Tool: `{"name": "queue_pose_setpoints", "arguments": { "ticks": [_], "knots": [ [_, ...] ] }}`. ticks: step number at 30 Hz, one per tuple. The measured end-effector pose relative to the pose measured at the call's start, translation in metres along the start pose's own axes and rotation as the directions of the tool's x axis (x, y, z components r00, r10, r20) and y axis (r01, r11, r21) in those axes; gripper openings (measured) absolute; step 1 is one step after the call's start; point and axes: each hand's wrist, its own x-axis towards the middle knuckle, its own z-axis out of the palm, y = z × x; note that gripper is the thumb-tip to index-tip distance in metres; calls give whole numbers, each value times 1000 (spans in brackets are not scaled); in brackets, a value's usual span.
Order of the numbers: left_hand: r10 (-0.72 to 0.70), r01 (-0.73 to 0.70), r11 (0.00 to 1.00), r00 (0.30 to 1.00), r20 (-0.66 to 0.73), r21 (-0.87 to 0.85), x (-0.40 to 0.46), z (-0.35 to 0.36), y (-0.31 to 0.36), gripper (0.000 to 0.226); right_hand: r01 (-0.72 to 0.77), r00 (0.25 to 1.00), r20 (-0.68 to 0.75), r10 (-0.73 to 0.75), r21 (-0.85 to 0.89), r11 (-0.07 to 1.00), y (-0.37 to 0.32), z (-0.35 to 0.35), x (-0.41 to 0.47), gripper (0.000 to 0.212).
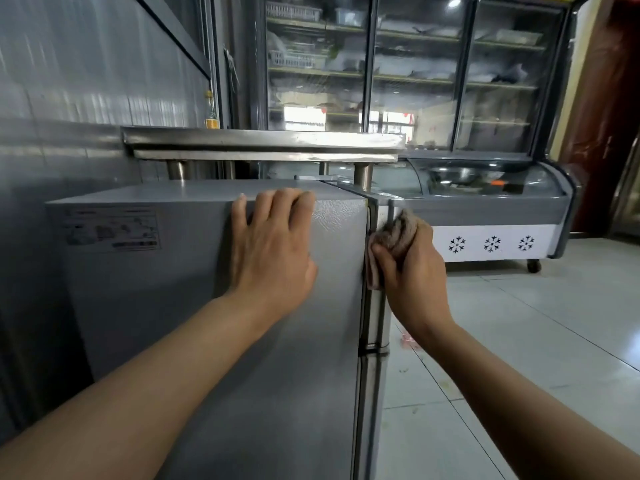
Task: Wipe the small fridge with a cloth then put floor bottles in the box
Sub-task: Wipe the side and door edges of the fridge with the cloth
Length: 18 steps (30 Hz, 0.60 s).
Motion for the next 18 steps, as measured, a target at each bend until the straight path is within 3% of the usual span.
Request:
{"name": "queue_pose_setpoints", "arguments": {
  "ticks": [8, 18],
  "knots": [
    [35, -35, 999, 999, -27, 7, 0, 0, -6, 69, 31, 997, 73, -31, -4, 999, -16, -17, 31, 56],
    [53, -53, 998, 998, -18, -14, 2, -3, -12, 64, 76, 995, -47, -85, -175, 982, -33, -18, 34, 30]
  ]
}}
